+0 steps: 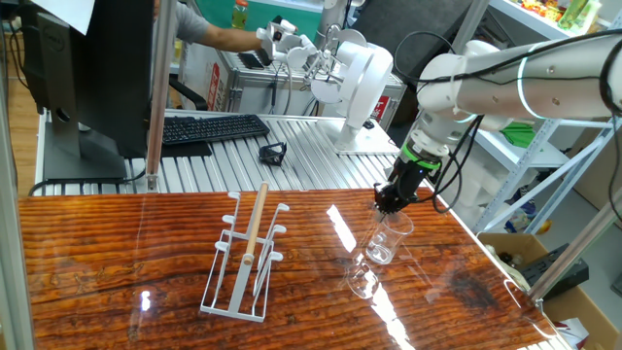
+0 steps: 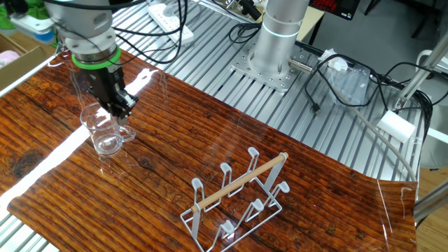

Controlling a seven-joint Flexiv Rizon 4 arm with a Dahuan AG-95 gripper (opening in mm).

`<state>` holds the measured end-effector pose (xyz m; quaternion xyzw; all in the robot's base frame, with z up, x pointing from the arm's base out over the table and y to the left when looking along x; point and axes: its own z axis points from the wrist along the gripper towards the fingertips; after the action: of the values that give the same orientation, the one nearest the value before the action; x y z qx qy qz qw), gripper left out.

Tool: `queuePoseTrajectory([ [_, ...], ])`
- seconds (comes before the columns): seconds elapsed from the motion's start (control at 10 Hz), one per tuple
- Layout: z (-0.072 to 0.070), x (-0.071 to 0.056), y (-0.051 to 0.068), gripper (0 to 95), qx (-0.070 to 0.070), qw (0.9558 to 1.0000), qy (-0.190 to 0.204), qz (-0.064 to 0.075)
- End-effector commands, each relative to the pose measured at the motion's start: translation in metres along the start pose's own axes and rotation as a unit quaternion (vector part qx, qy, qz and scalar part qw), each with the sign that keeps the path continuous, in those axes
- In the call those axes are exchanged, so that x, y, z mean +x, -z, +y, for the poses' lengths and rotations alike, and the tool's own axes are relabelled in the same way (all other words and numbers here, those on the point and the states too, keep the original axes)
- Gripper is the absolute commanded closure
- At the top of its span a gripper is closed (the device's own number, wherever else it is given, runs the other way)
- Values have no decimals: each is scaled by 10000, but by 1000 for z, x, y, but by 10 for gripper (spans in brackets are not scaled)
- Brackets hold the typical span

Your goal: Put the cup on the cup rack

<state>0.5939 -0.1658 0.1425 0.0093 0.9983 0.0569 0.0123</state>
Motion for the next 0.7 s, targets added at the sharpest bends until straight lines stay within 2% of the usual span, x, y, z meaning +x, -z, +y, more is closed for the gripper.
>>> queuePoseTrajectory([
  [0.1,-2,-1,0,950,276,9994,174,-75],
  [0.2,-2,-1,0,950,314,9993,201,-89],
  [0.4,-3,-1,0,950,477,9984,289,-130],
  [0.5,-3,0,0,950,491,9983,286,-128],
  [0.6,-3,0,0,760,505,9983,274,-127],
  [0.7,-4,0,0,760,517,9982,265,-127],
])
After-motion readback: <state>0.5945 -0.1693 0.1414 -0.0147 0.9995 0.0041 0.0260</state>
